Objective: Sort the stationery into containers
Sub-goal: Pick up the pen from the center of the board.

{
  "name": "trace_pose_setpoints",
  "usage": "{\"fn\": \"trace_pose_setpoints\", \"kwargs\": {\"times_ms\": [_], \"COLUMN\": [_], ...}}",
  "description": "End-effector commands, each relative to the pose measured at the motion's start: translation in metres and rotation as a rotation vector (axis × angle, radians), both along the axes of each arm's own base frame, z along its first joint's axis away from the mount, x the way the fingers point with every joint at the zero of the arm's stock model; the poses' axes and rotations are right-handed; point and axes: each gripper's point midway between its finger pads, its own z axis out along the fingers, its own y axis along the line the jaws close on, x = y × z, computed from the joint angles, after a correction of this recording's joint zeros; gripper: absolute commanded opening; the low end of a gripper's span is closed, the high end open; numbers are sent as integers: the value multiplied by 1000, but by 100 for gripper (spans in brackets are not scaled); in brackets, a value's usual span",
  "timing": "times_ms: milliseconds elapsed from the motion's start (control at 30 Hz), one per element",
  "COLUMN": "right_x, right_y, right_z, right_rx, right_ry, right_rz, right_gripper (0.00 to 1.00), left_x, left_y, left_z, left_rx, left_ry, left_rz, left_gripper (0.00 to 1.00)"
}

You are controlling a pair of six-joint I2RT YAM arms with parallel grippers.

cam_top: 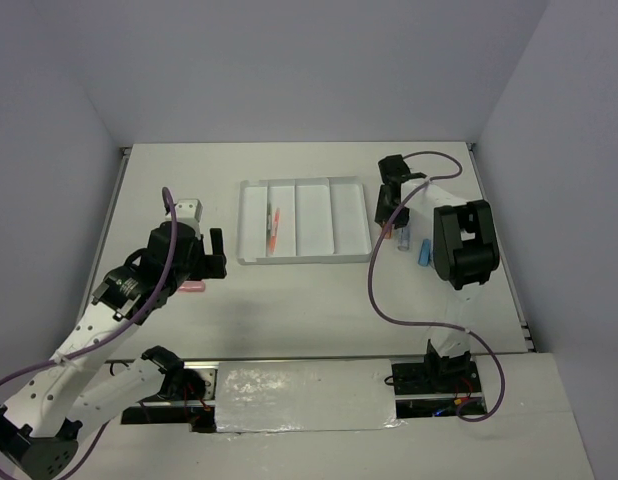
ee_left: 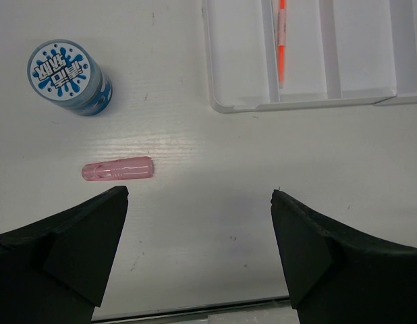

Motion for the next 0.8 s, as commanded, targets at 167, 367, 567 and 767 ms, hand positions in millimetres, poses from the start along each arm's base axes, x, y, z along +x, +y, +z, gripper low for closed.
{"fn": "trace_pose_setpoints", "kwargs": {"times_ms": [167,367,567,767], "right_x": [3,1,5,-1], "right_y": [-2,3,5,25], "right_z": [0,4,54,107], "right_rx": [-5,24,50,73], "right_ry": [12,-1,-149,-248], "right_rz": [10,30,30,106], "right_gripper": [41,16,6,6], "left_x": [3,3,3,4], "left_y": [-3,-3,-4,-2], "left_z": [10,12,11,11], "left_rx": [-14,-18,-18,-14], "left_ry": [-51,-57,-55,-56], "left_rz": [-25,-29,-33,-22], "left_gripper": [99,99,99,99]}}
